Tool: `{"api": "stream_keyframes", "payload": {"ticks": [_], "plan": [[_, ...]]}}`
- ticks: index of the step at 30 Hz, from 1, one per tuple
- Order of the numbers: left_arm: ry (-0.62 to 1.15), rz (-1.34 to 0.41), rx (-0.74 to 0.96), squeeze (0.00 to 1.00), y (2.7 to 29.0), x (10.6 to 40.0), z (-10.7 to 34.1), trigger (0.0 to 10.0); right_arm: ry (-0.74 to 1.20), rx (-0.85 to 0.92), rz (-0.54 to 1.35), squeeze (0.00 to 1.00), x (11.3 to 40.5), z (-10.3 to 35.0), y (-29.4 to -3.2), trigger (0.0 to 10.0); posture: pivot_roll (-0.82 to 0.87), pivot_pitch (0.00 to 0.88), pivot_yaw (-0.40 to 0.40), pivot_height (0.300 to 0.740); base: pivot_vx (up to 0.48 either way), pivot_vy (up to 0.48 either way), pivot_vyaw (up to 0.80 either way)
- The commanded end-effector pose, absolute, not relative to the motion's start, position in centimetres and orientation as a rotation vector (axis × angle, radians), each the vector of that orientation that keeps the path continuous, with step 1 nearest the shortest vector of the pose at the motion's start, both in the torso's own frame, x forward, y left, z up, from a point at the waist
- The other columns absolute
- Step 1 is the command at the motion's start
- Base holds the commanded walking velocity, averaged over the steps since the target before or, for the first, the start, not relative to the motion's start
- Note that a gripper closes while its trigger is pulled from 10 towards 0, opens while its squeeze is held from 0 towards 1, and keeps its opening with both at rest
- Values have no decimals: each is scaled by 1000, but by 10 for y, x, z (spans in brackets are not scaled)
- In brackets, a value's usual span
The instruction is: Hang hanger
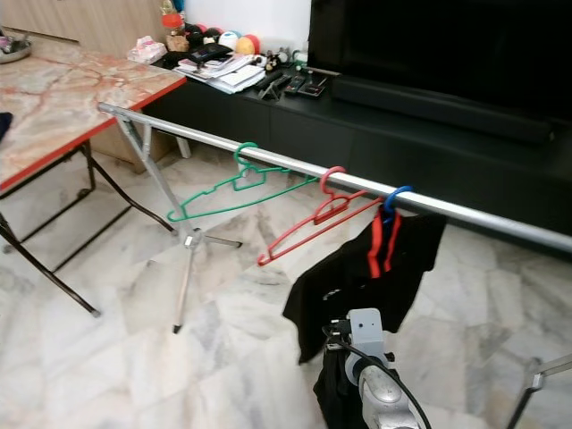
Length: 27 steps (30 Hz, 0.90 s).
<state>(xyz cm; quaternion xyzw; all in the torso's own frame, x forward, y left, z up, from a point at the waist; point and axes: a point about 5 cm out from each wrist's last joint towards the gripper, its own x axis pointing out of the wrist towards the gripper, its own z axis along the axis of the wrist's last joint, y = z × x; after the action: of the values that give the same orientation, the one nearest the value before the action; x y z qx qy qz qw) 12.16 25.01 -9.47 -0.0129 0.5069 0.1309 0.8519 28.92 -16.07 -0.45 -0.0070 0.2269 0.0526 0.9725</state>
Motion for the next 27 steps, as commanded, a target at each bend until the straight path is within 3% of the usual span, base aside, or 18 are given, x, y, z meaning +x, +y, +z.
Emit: {"api": "stream_keyframes", "payload": {"ticks": [1, 27], "plan": [[1091, 264, -38, 0, 245, 116, -98, 10000, 466, -15, 84, 0, 286, -7, -169, 10000, -8, 145, -10, 740, 0, 480, 0], [1096, 243, -41, 0, 244, 114, -99, 10000, 474, 0, 82, 0, 286, -7, -167, 10000, -2, 144, -10, 740, 0, 480, 0]]}}
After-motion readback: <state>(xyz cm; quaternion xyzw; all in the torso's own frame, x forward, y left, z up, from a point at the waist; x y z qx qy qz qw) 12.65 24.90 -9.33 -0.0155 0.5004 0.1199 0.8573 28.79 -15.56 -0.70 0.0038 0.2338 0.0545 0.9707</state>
